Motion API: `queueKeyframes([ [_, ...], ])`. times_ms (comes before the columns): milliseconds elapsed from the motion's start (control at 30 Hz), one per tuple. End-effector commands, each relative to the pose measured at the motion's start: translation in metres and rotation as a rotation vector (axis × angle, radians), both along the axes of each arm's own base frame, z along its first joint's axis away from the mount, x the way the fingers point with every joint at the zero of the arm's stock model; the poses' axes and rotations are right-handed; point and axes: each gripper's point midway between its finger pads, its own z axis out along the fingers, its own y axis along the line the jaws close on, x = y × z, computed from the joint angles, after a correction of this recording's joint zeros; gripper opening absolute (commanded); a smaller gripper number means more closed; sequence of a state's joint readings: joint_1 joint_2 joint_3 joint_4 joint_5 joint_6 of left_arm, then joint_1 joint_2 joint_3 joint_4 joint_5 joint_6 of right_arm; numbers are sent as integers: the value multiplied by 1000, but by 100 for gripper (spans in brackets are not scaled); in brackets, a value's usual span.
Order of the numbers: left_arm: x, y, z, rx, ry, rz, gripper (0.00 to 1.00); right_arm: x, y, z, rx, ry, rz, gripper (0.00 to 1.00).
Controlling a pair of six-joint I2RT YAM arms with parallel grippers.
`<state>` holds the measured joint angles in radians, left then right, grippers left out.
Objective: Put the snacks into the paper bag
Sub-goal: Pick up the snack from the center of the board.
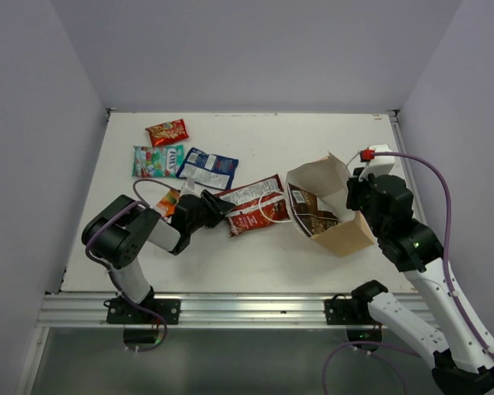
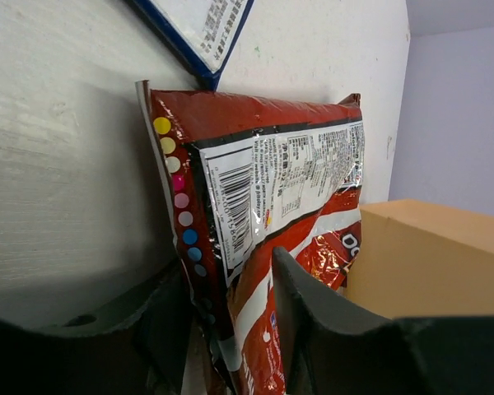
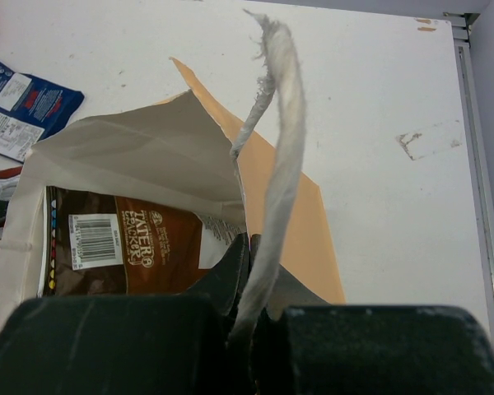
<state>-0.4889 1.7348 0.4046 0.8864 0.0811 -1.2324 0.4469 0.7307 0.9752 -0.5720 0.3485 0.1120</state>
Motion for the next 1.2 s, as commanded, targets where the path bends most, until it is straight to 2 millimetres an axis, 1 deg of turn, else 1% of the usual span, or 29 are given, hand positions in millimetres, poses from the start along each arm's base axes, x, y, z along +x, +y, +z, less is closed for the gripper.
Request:
queueKeyframes([
  [0,-11,7,-29,51,56,-17,45,4,6,20,47,-73,11,0],
  [33,-11,7,-29,55,50,-18,42,5,6,19,46,-72,9,0],
  [67,-11,7,-27,51,40,-20,34,5,6,19,47,-72,12,0],
  [100,-11,8,-25,51,33,-21,33,5,6,19,47,-72,12,0],
  [133,-11,8,-24,56,22,-25,29,5,6,19,47,-72,12,0],
  [167,-9,8,-17,54,4,-24,24,5,6,19,49,-72,12,0],
  [200,-9,8,-14,57,-7,-24,22,5,6,19,48,-70,13,0],
  [233,-9,9,-11,62,-21,-28,15,5,6,19,47,-70,13,0],
  [267,-7,9,-2,60,-43,-26,12,5,6,19,48,-70,13,0],
  [300,-6,10,2,62,-53,-24,10,5,6,18,49,-68,13,0],
  [333,-5,9,7,70,-71,-29,5,5,7,18,49,-68,14,0],
  [400,-3,11,21,88,-105,-32,0,5,6,18,50,-70,13,0],
  [467,-2,12,38,96,-139,-33,0,5,6,18,48,-69,13,0],
  [500,-1,13,43,111,-156,-37,0,5,7,18,50,-70,14,0],
  [533,1,12,60,101,-196,-37,0,4,7,19,50,-71,16,0],
  [567,0,14,62,117,-191,-37,0,4,7,19,51,-74,17,0],
  [600,0,15,69,130,-211,-42,0,4,7,19,51,-71,17,0],
  [633,3,14,89,119,-253,-40,0,4,7,19,52,-72,19,0],
  [667,1,15,90,134,-245,-43,0,4,7,19,50,-72,21,0],
  [700,5,14,104,139,-276,-48,0,4,8,19,52,-73,22,0],
  [800,5,13,128,163,-308,-69,0,4,8,19,53,-74,25,0],
  [833,8,11,150,153,-349,-71,0,4,9,19,55,-73,29,0],
  [900,7,9,159,176,-350,-99,0,4,10,18,58,-74,32,0],
  [933,11,7,179,171,-382,-102,0,5,11,18,61,-75,38,0],
  [967,9,6,181,183,-369,-120,0,4,12,17,58,-70,41,0],
  [1000,12,4,199,184,-402,-125,0,5,12,18,61,-70,40,0],
  [1100,9,3,223,193,-433,-145,0,5,12,18,59,-70,44,0],
  [1133,11,1,247,185,-473,-145,0,4,13,18,58,-70,46,0],
  [1167,10,2,250,199,-461,-151,0,4,13,19,60,-72,49,0],
])
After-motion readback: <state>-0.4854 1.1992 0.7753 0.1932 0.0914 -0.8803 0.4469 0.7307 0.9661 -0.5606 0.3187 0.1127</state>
